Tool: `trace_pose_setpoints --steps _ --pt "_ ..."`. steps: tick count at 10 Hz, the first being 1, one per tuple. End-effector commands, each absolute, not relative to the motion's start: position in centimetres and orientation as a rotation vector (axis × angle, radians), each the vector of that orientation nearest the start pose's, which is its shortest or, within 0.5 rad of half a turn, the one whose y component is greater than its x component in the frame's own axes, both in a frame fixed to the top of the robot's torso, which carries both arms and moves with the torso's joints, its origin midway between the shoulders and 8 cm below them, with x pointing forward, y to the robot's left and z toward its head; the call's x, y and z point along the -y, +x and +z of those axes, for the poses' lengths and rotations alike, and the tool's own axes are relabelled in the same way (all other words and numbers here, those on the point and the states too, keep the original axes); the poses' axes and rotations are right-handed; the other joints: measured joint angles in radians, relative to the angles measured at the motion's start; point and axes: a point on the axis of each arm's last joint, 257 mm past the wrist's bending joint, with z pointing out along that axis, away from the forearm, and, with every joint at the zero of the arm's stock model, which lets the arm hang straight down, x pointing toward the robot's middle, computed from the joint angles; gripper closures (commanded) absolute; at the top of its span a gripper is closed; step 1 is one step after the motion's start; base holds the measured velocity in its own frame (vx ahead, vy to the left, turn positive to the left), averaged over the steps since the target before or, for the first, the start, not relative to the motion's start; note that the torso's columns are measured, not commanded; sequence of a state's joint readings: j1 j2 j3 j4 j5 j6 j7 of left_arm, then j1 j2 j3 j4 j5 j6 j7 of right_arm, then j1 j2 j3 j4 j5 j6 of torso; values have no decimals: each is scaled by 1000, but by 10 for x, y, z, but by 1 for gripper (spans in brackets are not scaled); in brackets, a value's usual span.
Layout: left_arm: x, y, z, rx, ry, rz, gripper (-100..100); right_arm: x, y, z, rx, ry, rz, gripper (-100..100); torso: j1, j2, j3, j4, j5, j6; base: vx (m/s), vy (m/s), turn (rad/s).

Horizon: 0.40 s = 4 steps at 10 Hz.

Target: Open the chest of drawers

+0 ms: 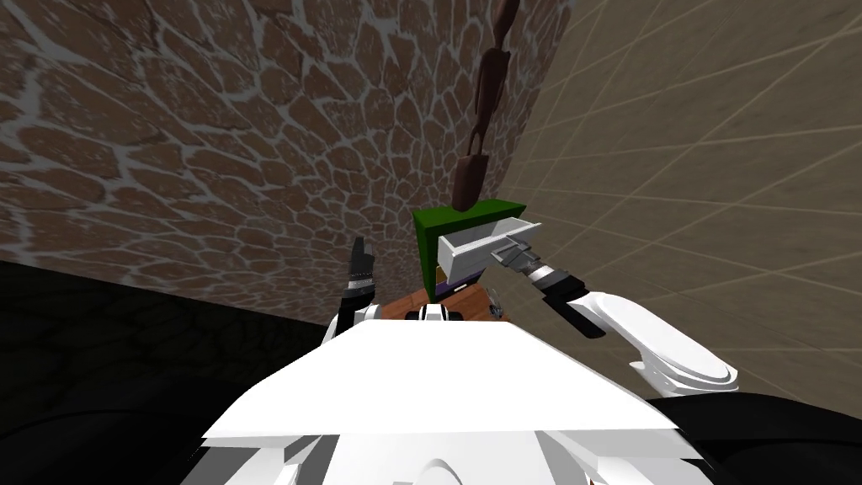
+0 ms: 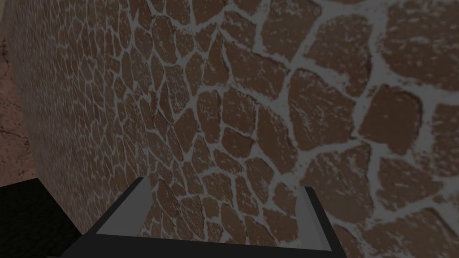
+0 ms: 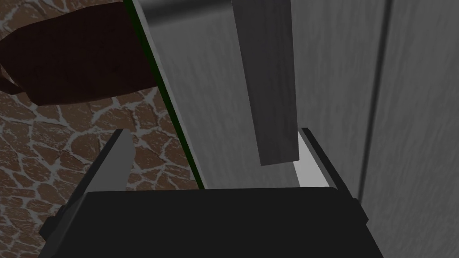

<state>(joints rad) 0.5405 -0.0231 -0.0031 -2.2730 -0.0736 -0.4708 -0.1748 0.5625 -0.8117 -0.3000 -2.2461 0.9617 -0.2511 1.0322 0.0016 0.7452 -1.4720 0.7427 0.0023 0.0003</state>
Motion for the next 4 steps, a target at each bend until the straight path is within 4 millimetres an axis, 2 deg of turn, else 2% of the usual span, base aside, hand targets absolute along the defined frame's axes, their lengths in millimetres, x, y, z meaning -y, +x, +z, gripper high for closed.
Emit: trace_pose_setpoints --steps 1,4 --pt "-278 348 2 -731 -614 -1066 0 320 393 -57 -1031 -1188 -781 0 0 -2 -1 -1 0 0 0 0 0" --pt "-278 348 2 -731 -614 -1066 0 321 392 -60 -1038 -1190 -780 0 0 -6 -3 -3 -1 -1 0 0 0"
